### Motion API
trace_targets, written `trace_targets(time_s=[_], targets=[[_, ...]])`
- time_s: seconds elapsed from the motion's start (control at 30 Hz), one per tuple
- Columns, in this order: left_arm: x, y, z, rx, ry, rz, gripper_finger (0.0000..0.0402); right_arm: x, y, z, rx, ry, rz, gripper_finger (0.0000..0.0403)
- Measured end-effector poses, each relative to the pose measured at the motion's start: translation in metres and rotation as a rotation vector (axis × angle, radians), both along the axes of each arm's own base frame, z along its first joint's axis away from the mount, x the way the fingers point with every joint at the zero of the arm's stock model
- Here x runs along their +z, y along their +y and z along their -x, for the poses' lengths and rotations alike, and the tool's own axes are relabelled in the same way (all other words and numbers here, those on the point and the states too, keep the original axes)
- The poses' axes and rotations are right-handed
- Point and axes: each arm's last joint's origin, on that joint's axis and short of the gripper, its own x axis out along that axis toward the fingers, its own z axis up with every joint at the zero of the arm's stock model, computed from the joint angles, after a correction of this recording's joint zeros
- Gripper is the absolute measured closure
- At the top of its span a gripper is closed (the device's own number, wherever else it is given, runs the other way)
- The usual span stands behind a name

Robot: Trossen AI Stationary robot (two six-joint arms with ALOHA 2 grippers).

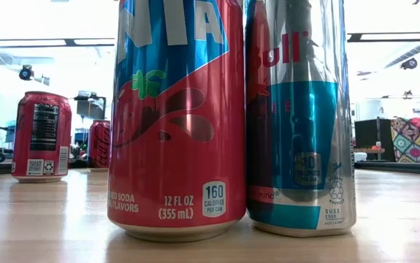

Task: Place canned beverage on shelf
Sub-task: Put the top red soda can aligned with the other red soda can on the shelf

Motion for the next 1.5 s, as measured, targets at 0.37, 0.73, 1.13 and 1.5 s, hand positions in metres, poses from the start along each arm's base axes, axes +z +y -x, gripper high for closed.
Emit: trace_targets(time_s=[0.37,0.73,1.13,1.5], targets=[[0.041,0.000,0.024,0.015,-0.093,-0.235,0.0073,0.010,-0.006,0.005,0.082,-0.051,-0.059,0.0108],[0.061,-0.005,0.029,-0.091,-0.189,-0.464,0.0036,0.025,-0.010,0.013,0.172,-0.140,-0.110,0.0108],[0.030,-0.014,0.014,-0.231,-0.438,-0.603,0.0035,0.016,-0.014,0.021,0.269,-0.230,-0.175,0.0108],[-0.007,-0.018,0.049,-0.234,-0.727,-0.639,0.0035,0.010,-0.026,0.023,0.319,-0.312,-0.265,0.0108]])
